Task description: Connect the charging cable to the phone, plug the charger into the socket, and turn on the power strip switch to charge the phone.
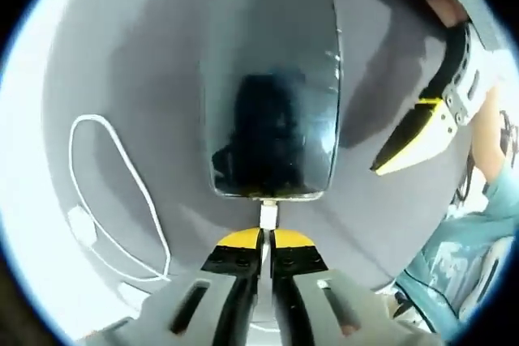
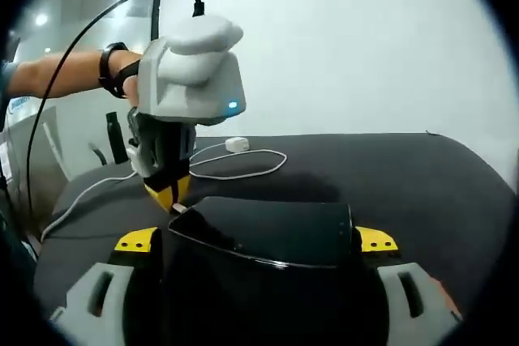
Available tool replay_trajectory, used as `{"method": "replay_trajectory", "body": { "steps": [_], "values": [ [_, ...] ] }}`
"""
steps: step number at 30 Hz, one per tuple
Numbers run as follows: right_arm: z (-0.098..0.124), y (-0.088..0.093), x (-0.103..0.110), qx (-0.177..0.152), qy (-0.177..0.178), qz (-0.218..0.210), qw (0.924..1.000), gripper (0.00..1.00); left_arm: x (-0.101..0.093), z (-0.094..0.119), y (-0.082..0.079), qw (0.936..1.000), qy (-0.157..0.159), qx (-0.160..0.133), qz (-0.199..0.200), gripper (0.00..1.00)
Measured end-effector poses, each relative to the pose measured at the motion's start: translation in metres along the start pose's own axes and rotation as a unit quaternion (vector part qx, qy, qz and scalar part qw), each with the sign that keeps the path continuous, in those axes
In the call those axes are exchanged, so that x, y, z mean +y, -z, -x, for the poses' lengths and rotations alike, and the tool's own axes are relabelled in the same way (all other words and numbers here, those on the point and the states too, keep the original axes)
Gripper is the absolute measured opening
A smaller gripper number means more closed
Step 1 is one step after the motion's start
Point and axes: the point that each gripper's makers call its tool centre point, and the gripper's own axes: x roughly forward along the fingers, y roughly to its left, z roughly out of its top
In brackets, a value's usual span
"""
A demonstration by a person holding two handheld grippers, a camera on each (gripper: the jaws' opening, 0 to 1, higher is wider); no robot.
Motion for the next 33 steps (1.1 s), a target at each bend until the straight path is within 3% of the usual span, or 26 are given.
{"method": "replay_trajectory", "body": {
  "steps": [3,11,15,20,33],
  "values": [
    [0.000,-0.001,0.000,-0.001,0.000,-0.001,1.0000,0.93,-0.001,0.004,-0.001,0.9996,-0.019,-0.019,-0.003,0.00],
    [0.000,-0.001,-0.001,-0.002,0.001,-0.003,1.0000,0.93,-0.002,0.001,-0.003,0.9986,-0.028,-0.046,0.002,0.00],
    [0.001,-0.001,0.000,-0.002,0.002,-0.002,1.0000,0.93,-0.005,-0.003,-0.003,0.9987,-0.040,-0.028,-0.017,0.00],
    [0.000,-0.001,-0.001,-0.003,0.002,-0.005,1.0000,0.93,-0.003,-0.003,-0.002,0.9950,-0.063,0.026,-0.073,0.00],
    [0.000,-0.002,-0.001,-0.004,0.001,-0.009,0.9999,0.93,0.003,-0.002,-0.003,0.9880,-0.116,0.032,-0.097,0.00]
  ]
}}
